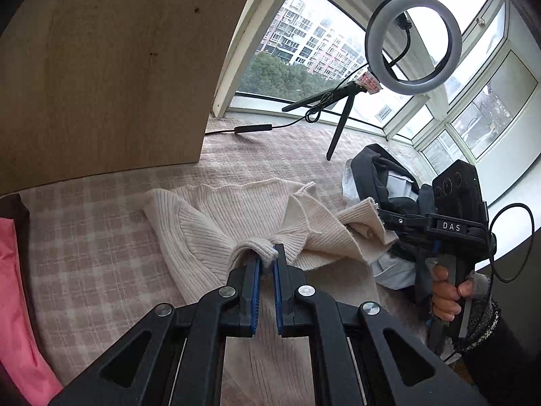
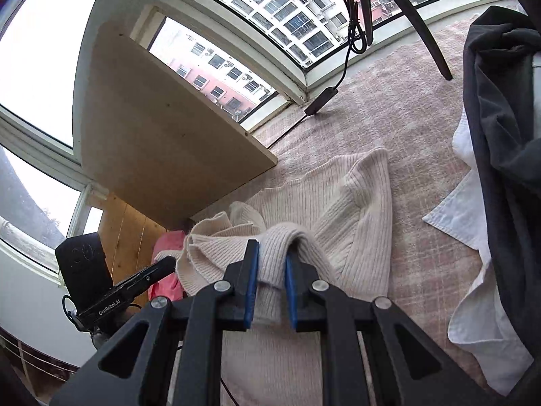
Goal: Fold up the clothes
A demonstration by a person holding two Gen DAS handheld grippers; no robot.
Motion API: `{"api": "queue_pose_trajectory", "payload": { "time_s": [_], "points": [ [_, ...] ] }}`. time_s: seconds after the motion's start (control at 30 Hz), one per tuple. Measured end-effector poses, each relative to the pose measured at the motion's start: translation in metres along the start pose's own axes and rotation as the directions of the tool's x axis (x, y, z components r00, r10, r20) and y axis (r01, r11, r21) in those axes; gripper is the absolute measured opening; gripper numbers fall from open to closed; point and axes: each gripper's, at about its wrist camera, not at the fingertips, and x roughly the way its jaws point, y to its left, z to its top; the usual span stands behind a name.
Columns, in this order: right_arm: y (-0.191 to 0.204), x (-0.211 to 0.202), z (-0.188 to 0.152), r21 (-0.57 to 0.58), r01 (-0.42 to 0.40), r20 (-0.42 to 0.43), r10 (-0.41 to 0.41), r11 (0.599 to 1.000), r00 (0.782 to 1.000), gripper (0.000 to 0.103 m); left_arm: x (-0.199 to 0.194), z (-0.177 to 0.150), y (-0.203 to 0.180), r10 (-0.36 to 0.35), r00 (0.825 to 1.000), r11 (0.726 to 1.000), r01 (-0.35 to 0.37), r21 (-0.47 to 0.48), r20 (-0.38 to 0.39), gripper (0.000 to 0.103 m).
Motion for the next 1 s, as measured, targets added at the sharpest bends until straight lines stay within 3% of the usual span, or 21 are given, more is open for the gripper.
{"api": "queue_pose_trajectory", "payload": {
  "time_s": [0.27,0.33,0.4,0.5,0.53,0.6,0.63,0.7,0.83,0.93,1.0],
  "points": [
    [-0.025,0.052,0.030,0.023,0.089,-0.091,-0.086,0.996,0.992,0.014,0.051,0.019,0.036,-0.007,0.998,1.000,0.005,-0.029,-0.068,0.007],
    [-0.037,0.066,0.039,0.045,0.120,-0.133,-0.113,0.992,0.985,0.015,0.065,0.025,0.044,0.004,0.993,0.999,-0.010,-0.053,-0.117,0.011],
    [-0.050,0.075,0.049,0.107,0.111,-0.195,-0.089,0.988,0.977,0.017,0.076,0.032,0.054,0.017,0.985,0.994,-0.035,-0.102,-0.173,0.015],
    [-0.050,0.072,0.061,0.137,0.129,-0.264,-0.089,0.982,0.960,0.022,0.062,0.046,0.063,0.034,0.994,0.990,-0.049,-0.134,-0.106,0.029],
    [-0.045,0.065,0.062,0.109,0.148,-0.253,-0.116,0.983,0.960,0.027,0.054,0.049,0.065,0.027,0.997,0.989,-0.038,-0.141,-0.079,0.034],
    [-0.035,0.045,0.065,0.045,0.178,-0.191,-0.166,0.983,0.967,0.058,0.040,0.050,0.064,0.007,0.999,0.990,-0.013,-0.138,-0.048,0.034],
    [-0.031,0.034,0.065,0.023,0.181,-0.149,-0.175,0.983,0.973,0.061,0.034,0.048,0.061,0.011,0.999,0.992,-0.015,-0.124,-0.037,0.035],
    [-0.025,0.017,0.067,-0.017,0.145,-0.110,-0.146,0.989,0.983,0.061,0.030,0.037,0.052,0.045,0.998,0.997,-0.048,-0.066,-0.038,0.037],
    [-0.013,0.005,0.052,-0.171,0.188,-0.062,-0.201,0.967,0.978,0.061,0.044,0.012,0.032,0.095,0.991,0.995,-0.090,0.049,-0.098,0.040],
    [-0.012,0.027,0.041,-0.252,0.214,-0.093,-0.243,0.944,0.965,0.061,0.070,0.006,0.025,0.163,0.976,0.984,-0.149,0.101,-0.147,0.041],
    [-0.012,0.048,0.036,-0.274,0.216,-0.124,-0.257,0.937,0.958,0.061,0.078,0.006,0.025,0.160,0.976,0.985,-0.147,0.093,-0.149,0.040]
  ]
}}
